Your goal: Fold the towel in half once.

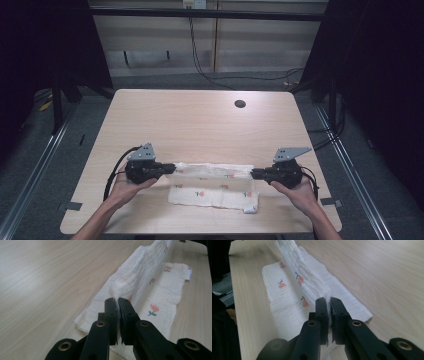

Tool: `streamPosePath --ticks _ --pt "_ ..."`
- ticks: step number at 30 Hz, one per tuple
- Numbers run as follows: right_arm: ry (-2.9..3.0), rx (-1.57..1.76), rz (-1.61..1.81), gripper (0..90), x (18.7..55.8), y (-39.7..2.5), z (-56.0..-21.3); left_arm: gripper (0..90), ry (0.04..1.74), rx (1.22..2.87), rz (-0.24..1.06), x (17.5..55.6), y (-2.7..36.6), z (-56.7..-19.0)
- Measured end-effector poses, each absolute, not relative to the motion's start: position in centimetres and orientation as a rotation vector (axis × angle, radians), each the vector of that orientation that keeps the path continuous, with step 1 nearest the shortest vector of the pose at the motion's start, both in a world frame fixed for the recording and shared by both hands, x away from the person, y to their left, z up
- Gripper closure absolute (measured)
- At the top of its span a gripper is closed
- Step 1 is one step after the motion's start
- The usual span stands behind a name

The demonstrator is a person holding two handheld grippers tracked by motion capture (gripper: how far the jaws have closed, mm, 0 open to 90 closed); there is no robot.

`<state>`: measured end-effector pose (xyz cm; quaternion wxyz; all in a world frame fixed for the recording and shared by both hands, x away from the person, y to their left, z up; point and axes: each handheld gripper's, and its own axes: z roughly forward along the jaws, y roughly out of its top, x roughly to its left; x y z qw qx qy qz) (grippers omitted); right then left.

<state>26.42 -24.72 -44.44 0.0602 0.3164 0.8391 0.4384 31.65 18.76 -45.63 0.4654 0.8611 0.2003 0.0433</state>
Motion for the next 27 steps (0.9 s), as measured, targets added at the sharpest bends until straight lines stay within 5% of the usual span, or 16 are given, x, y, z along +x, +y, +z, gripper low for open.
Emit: streamPosePath --ticks 20,27 --pt "2.605 1.009 1.251 77.6 24.5 -24.7 -47.7 80.4 0.463 2.201 0.074 29.4 18.7 -47.2" --pt "2.593 1.011 1.262 88.0 23.7 -25.1 -47.5 77.9 0.433 2.221 0.038 28.3 18.4 -47.3"
